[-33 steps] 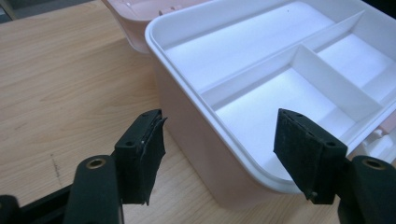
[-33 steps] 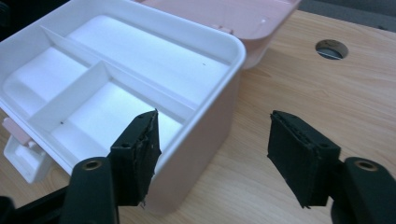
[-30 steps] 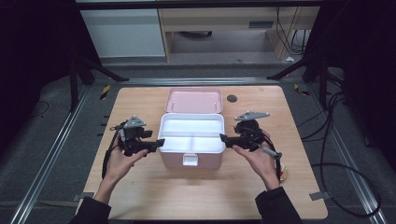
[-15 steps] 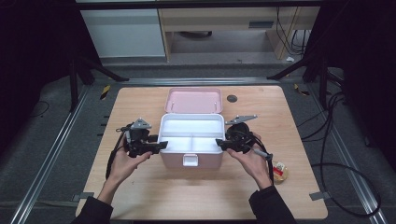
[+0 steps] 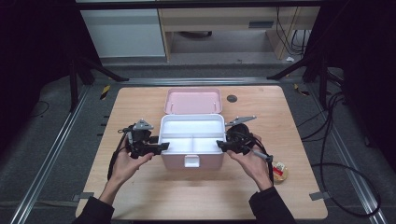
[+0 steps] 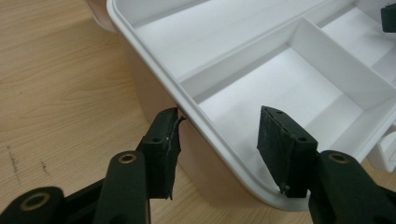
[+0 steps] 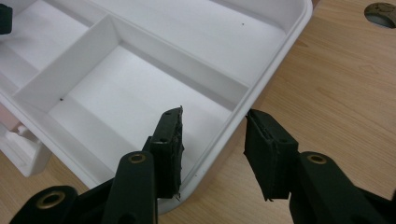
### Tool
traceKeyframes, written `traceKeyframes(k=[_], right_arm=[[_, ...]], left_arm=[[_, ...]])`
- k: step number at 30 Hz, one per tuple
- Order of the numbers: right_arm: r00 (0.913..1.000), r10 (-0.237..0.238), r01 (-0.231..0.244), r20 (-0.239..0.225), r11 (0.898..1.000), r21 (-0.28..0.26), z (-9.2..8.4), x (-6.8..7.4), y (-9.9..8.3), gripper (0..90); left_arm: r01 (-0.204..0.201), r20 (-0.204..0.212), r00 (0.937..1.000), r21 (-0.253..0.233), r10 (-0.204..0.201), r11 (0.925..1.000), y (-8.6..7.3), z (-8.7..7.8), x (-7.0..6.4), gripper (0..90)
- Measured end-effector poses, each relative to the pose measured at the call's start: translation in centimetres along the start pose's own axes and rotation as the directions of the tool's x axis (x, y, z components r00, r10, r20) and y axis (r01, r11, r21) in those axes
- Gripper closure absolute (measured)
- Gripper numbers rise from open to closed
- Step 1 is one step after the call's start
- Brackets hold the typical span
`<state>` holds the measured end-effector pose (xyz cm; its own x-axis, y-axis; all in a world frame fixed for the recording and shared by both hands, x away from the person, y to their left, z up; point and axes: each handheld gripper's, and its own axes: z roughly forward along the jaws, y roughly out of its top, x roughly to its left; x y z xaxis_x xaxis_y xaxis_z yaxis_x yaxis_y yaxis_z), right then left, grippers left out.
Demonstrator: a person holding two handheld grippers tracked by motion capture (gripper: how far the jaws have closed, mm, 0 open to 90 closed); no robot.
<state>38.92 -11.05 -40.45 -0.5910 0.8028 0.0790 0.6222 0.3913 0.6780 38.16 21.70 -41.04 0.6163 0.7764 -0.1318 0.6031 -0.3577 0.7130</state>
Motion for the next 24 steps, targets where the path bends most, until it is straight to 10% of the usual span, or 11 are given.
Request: traceKeyframes(k=[11,24], right_arm=[[1.0,0.004,-0.004,0.009,1.0,0.012,-0.3,0.2,-0.2,57.2],[0.9983,-0.054,0.057,0.021,0.987,-0.151,-2.7,-1.3,0.6,42.2]], left_arm=[[-0.029,-0.004,0.9996,-0.004,0.029,0.9996,0.0,0.1,-0.2,48.0],[-0.106,0.007,0.9942,-0.076,0.107,0.9915,1.5,-3.1,1.8,40.4]])
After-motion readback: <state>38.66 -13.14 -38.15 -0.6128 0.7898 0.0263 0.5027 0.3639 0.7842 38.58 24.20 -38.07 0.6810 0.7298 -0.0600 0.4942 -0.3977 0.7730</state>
